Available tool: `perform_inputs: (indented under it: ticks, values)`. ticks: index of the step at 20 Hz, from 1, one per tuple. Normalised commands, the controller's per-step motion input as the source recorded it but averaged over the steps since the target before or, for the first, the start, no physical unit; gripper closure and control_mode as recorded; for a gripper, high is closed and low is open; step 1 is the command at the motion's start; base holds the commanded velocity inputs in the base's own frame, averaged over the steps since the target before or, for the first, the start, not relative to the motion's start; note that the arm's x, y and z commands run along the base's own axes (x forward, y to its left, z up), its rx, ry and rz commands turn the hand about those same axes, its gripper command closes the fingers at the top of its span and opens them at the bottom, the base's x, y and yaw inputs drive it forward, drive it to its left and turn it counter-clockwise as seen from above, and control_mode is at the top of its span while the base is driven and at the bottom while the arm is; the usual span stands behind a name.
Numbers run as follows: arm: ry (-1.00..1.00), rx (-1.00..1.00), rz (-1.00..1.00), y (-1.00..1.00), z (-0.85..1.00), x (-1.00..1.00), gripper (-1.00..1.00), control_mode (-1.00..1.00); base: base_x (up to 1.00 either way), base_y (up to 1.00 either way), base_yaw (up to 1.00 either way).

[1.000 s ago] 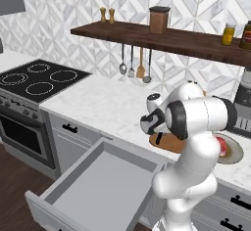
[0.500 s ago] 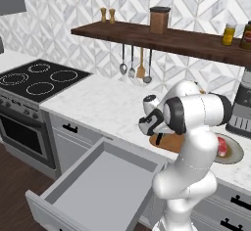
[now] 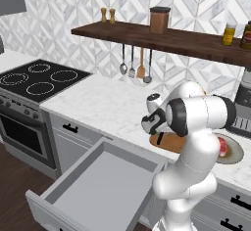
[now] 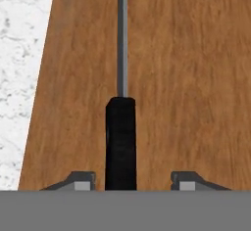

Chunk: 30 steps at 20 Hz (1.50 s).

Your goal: Pick up the knife from the drawer and place it on the cutting board. Then place the meat from the plate to the cutting board.

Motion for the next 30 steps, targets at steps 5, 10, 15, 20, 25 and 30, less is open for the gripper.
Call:
perform_inputs:
  ticks: [5,10,15,20,25,30]
  values:
    - [0.00,0.00,0.00,-0.06,0.08,-0.12,-1.00,-1.00,0.00,0.00,0.00]
    - [-0.08,0.01,0.00,0.00,0.48,-0.35,-1.00,-1.00,0.00,0.00,0.00]
    - [-0.02,0.01,0.00,-0.06,0.43,-0.47,-1.00,-1.00,0.00,0.00,0.00]
    - [0.00,0.00,0.00,-0.54,0.53,-0.69,-1.00,-1.00,0.00,0.00,0.00]
    - [0.10,0.05,0.02,-0.65,0.46,-0.67,-1.00,-1.00,0.00,0.00,0.00]
    - [0.09,0.07,0.04,-0.63,0.15,-0.59,-1.00,-1.00,0.00,0.00,0.00]
